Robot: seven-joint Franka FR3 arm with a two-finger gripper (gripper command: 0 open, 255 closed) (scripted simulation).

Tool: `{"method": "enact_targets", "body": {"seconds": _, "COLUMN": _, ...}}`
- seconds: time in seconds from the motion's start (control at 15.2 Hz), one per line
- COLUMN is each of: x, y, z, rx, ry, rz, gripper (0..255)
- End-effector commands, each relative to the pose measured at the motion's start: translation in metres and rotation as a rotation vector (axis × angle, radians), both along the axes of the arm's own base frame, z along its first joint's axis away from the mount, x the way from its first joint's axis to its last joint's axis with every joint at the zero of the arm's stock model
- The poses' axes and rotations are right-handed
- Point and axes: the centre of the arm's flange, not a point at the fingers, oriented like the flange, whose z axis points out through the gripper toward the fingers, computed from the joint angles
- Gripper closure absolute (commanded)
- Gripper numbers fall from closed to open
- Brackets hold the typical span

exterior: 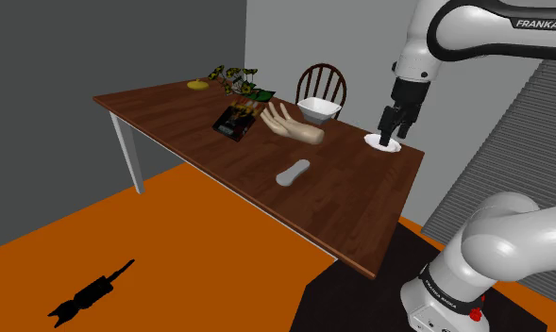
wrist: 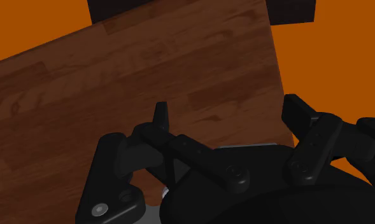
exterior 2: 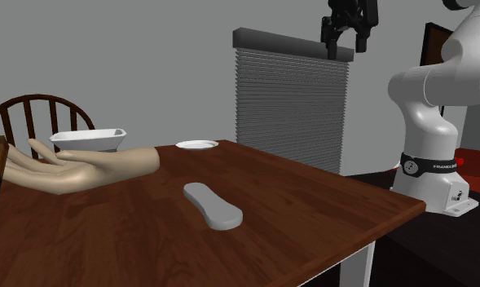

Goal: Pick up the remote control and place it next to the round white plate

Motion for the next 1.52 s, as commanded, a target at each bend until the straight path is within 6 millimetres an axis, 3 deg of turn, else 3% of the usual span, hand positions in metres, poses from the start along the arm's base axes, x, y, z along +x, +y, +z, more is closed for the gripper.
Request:
{"method": "enact_targets", "body": {"seconds": 0.0, "x": 0.0, "y": 0.0, "z": 0.0, "rx": 0.0, "ry": 0.0, "rz": 0.0, "gripper": 0}}
{"method": "enact_targets", "body": {"seconds": 0.73, "x": 0.097, "y": 0.039, "z": -0.093, "rx": -0.011, "ry": -0.029, "rz": -0.392, "gripper": 0}}
{"method": "enact_targets", "body": {"seconds": 1.45, "x": 0.205, "y": 0.037, "z": -0.183, "rx": -0.022, "ry": -0.058, "rz": -0.784, "gripper": 0}}
